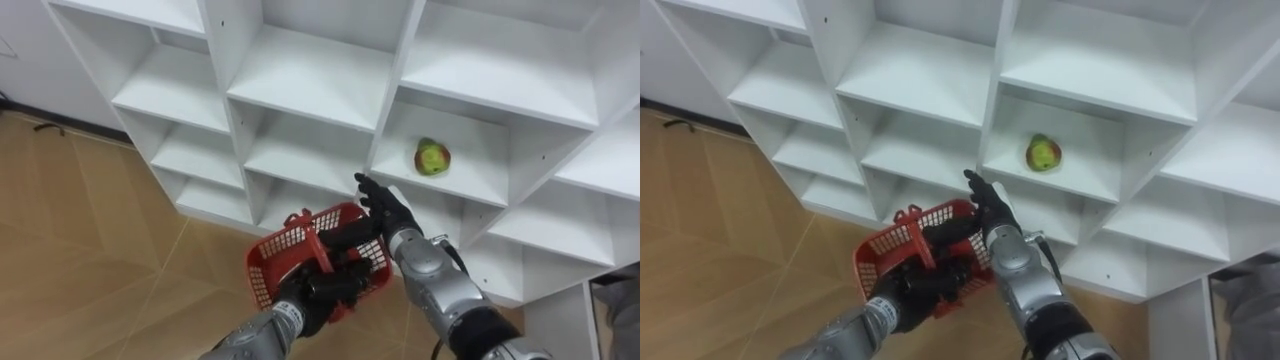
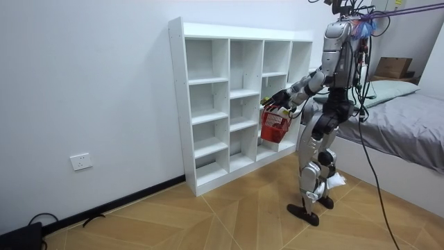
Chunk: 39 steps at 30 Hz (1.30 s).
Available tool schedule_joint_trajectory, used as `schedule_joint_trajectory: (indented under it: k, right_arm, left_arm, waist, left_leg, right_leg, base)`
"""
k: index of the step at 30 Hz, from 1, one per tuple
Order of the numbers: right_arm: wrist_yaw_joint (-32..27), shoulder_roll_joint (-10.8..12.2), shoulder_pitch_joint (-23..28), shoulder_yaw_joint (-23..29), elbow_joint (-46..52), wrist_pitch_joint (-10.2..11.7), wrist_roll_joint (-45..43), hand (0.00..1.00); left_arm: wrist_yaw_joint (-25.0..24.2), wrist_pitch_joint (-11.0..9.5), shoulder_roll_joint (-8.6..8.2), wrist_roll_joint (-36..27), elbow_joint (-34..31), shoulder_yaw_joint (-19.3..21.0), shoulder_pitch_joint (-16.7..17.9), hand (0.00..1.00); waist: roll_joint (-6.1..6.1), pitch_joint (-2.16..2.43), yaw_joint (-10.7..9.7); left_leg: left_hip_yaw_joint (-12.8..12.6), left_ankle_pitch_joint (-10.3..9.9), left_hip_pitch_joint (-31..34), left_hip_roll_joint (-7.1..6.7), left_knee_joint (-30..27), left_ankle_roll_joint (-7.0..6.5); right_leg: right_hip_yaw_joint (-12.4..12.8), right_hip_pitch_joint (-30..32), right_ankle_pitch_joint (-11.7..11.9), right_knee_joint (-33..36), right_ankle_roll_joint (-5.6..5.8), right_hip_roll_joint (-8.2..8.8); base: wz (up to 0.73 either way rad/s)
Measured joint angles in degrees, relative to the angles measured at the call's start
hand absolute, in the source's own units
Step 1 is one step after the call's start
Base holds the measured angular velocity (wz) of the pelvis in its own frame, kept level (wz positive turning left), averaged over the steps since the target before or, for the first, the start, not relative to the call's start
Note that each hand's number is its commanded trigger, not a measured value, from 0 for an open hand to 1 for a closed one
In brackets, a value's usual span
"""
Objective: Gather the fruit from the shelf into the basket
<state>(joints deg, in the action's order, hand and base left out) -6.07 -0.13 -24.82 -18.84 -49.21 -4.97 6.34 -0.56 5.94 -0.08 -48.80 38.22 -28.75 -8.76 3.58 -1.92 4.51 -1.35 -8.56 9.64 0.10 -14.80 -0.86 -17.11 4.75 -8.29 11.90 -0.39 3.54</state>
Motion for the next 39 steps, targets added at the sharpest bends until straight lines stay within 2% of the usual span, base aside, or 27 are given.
schedule_joint_trajectory:
  k: [11,15,17,22,23,25,28,32,39]
  right_arm:
    - [-0.05,-0.1,0.0,0.0,0.0,0.01,1.8,0.0]
    - [-0.02,-0.25,0.23,0.01,1.19,0.0,2.81,0.0]
    - [-0.18,-1.04,0.45,0.15,4.11,0.15,2.5,0.0]
    - [-1.48,-4.94,3.07,2.27,9.48,1.26,2.12,0.0]
    - [-1.79,-5.87,4.24,2.27,9.48,1.6,2.2,0.0]
    - [-2.16,-6.85,6.11,2.66,9.51,1.6,2.52,0.0]
    - [-2.64,-7.69,7.78,3.2,9.63,1.48,2.47,0.0]
    - [-2.96,-9.16,11.14,3.4,14.65,1.49,2.88,0.0]
    - [-2.96,-9.43,14.03,5.75,15.82,1.74,2.2,0.0]
  left_arm:
    - [0.01,-0.05,0.01,0.03,0.11,-0.07,0.0,1.0]
    - [0.02,-0.04,1.2,-0.03,0.13,0.36,0.0,1.0]
    - [0.02,-0.05,2.12,0.0,0.02,1.54,0.02,1.0]
    - [0.05,-0.13,3.27,2.26,-0.42,4.11,0.32,1.0]
    - [0.14,-0.12,3.84,2.24,-0.42,4.28,0.92,1.0]
    - [0.53,-0.12,4.38,2.15,-0.45,5.19,1.59,1.0]
    - [1.74,-0.13,5.16,2.17,-0.49,7.2,2.36,1.0]
    - [2.32,-0.27,5.87,2.13,-0.66,8.42,4.44,1.0]
    - [2.31,-0.59,6.4,2.26,-0.71,8.83,6.34,1.0]
  waist:
    - [0.44,-0.05,-0.17]
    - [0.43,-0.04,-1.45]
    - [0.38,-0.02,-2.62]
    - [0.36,0.09,-2.72]
    - [0.38,0.52,-2.74]
    - [0.42,0.76,-2.85]
    - [0.25,0.87,-2.86]
    - [-0.21,1.64,-2.98]
    - [-0.57,1.96,-3.42]
  left_leg:
    - [-0.02,0.02,-0.78,-0.04,0.05,-0.03]
    - [0.2,0.01,-1.38,-0.06,0.18,-0.03]
    - [0.36,0.01,-1.34,-0.11,0.26,-0.02]
    - [0.0,0.02,-2.28,-0.21,0.89,-0.02]
    - [-0.21,0.02,-3.08,-0.25,1.41,-0.02]
    - [-0.33,0.01,-4.05,-0.35,1.52,-0.04]
    - [-1.05,0.01,-5.94,-0.31,2.58,-0.05]
    - [-1.67,-0.02,-8.33,-0.39,3.64,-0.11]
    - [-2.04,0.0,-10.26,-0.43,4.19,-0.14]
  right_leg:
    - [0.03,-0.85,-0.03,-0.33,0.04,-0.02]
    - [-0.13,-1.9,-0.04,-0.97,0.09,-0.06]
    - [-0.11,-2.0,0.01,-1.14,0.11,-0.19]
    - [-0.04,-2.46,-0.05,-1.18,0.2,-0.07]
    - [0.11,-2.87,-0.1,-1.18,0.28,-0.01]
    - [0.75,-3.7,-0.2,-1.2,0.44,0.03]
    - [1.49,-4.65,-0.27,-1.19,0.52,0.01]
    - [2.87,-6.34,-0.38,-1.39,0.67,-0.08]
    - [3.53,-7.71,-0.44,-2.01,0.78,-0.22]
  base:
    - [0.0]
    - [0.03]
    - [0.04]
    - [-0.02]
    - [-0.07]
    - [-0.07]
    - [-0.17]
    - [-0.1]
    - [-0.01]
